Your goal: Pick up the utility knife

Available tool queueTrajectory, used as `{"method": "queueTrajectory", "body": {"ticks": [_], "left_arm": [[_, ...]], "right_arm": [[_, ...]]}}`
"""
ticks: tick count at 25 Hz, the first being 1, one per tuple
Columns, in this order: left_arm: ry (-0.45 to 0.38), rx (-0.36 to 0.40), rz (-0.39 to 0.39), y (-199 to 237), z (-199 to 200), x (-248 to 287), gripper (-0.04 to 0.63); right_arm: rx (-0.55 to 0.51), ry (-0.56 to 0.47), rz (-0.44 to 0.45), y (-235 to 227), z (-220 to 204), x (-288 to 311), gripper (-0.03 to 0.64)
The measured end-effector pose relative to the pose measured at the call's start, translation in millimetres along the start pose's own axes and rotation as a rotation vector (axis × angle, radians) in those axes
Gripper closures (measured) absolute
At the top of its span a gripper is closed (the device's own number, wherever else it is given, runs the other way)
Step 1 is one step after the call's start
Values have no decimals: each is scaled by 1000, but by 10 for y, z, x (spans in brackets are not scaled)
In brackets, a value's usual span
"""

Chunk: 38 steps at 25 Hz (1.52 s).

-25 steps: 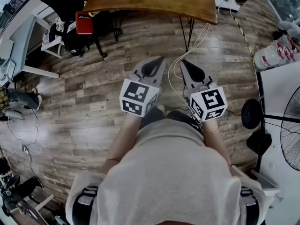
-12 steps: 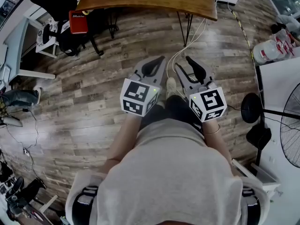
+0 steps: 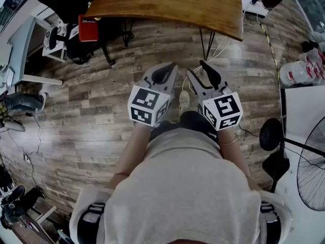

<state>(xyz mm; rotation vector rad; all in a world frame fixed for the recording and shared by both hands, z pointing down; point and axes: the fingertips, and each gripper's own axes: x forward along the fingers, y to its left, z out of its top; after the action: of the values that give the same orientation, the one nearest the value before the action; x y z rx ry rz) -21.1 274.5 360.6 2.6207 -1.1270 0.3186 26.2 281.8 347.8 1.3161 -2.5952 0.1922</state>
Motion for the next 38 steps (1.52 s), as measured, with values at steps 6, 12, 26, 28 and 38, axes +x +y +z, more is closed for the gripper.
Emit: {"method": "queueTrajectory", "body": {"ticks": [6, 12, 26, 28, 38], "left_arm": [[-17, 20, 56, 273, 403, 538, 581], [-21, 10, 98, 445, 576, 994, 581], [-7, -43, 137, 801, 617, 1517, 583], [-4, -52, 136, 891, 607, 1583, 581], [9, -46, 84, 1639, 846, 2194, 581]], "right_arm": [[-6, -32, 33, -656, 275, 418, 428], [-1, -47, 74, -1123, 382, 705, 428], [5, -4, 118, -1622, 327, 1133, 430], [6, -1, 114, -1669, 328, 1210, 430], [20, 29, 76, -2100, 406, 1973, 430]]}}
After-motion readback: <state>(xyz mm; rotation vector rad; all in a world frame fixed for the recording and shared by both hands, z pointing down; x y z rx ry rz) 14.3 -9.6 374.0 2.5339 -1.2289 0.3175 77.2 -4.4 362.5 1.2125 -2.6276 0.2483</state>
